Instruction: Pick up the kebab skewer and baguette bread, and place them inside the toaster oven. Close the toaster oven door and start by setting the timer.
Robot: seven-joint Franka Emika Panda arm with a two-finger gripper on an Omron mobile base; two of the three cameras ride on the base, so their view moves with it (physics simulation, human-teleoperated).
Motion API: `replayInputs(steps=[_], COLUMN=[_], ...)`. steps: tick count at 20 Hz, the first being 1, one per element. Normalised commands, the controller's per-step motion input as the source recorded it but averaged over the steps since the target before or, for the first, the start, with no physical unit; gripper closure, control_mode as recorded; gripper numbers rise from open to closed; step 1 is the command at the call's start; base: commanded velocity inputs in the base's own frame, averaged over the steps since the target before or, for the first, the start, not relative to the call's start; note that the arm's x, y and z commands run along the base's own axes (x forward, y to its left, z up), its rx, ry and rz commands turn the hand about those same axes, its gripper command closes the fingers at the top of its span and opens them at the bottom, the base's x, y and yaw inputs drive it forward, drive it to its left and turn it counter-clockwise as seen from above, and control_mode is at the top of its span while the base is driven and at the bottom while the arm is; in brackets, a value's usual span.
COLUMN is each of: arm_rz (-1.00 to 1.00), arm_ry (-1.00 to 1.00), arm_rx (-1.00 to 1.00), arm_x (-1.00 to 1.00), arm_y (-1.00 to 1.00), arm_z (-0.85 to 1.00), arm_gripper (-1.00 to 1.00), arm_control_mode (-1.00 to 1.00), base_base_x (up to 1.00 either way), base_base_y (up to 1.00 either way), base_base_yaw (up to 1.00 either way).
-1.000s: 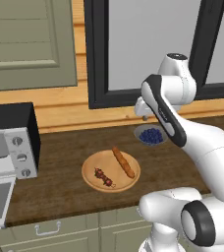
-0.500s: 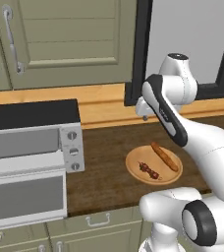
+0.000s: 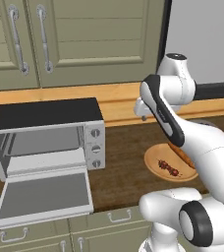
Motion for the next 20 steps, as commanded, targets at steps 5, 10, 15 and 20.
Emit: replayInputs(steps=[5, 10, 15, 20], arm_rz=[0.00, 0.00, 0.00, 0.00], arm_ry=[0.00, 0.00, 0.00, 0.00], arm_rx=[0.00, 0.00, 0.00, 0.00], arm_x=[0.00, 0.00, 0.00, 0.00], arm_y=[0.00, 0.00, 0.00, 0.00], arm_z=[0.00, 0.00, 0.00, 0.00], arm_gripper=[-1.00, -1.00, -1.00, -1.00], arm_control_mode=[1.00, 1.00, 1.00, -1.00], base_base_x=[0.00, 0.00, 0.00, 0.00], base_base_y=[0.00, 0.00, 0.00, 0.00], base_base_yaw=[0.00, 0.00, 0.00, 0.00])
